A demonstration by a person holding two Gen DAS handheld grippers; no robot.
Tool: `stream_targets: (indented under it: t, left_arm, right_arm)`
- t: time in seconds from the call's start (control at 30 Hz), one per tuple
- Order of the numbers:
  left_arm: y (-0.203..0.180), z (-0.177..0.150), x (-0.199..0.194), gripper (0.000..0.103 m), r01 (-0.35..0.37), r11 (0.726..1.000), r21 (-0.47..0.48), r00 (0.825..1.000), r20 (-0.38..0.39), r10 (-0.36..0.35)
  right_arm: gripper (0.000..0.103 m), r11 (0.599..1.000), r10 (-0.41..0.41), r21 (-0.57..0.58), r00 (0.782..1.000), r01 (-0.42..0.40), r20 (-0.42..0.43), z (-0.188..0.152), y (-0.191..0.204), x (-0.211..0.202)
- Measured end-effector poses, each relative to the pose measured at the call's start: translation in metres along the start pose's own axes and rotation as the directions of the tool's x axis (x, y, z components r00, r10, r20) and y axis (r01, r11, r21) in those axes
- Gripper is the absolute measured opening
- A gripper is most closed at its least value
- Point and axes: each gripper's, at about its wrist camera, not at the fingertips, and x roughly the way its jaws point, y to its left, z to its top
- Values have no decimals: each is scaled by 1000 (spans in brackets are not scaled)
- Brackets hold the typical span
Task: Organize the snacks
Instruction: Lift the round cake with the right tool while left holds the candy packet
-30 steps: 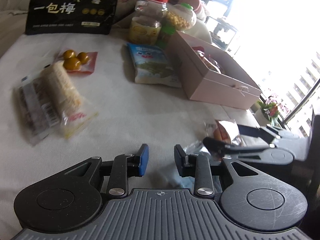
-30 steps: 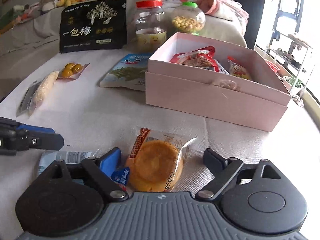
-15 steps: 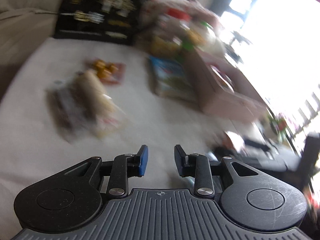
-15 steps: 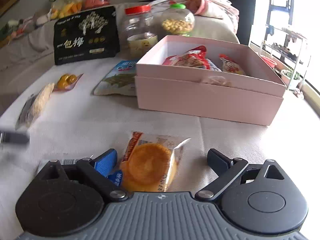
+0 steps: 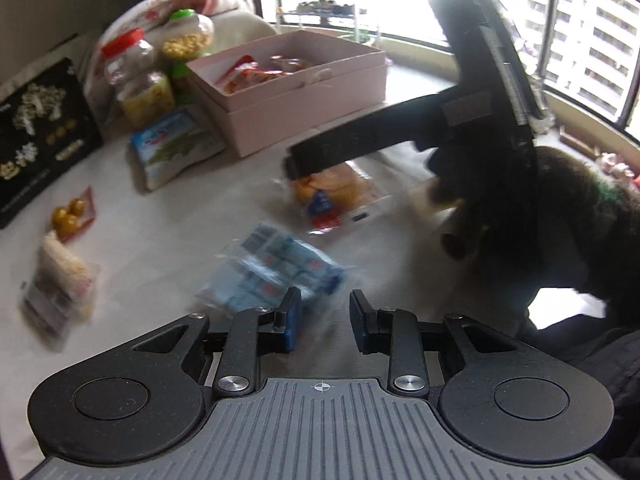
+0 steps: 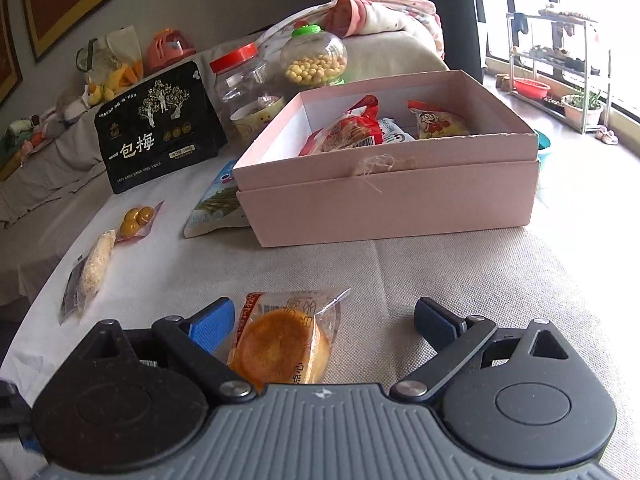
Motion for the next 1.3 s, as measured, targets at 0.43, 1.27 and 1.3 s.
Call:
stream_targets:
  t: [0.43,1.27,1.3]
  left_arm:
    - [50,16,17,42,-68,974,-215,997,-35,62]
    - [41,58,65,55,8,962,-273,999,35,2]
    - [41,58,65,55,9,963,-269,999,36,1]
  right_arm:
    - [97,1000,7,9,1000,-7,4,0,-1,-1]
    - [97,998,0,55,1000,0,5,0,-10,-6]
    - [97,998,-36,44,999,36,-1,1,-10,-7]
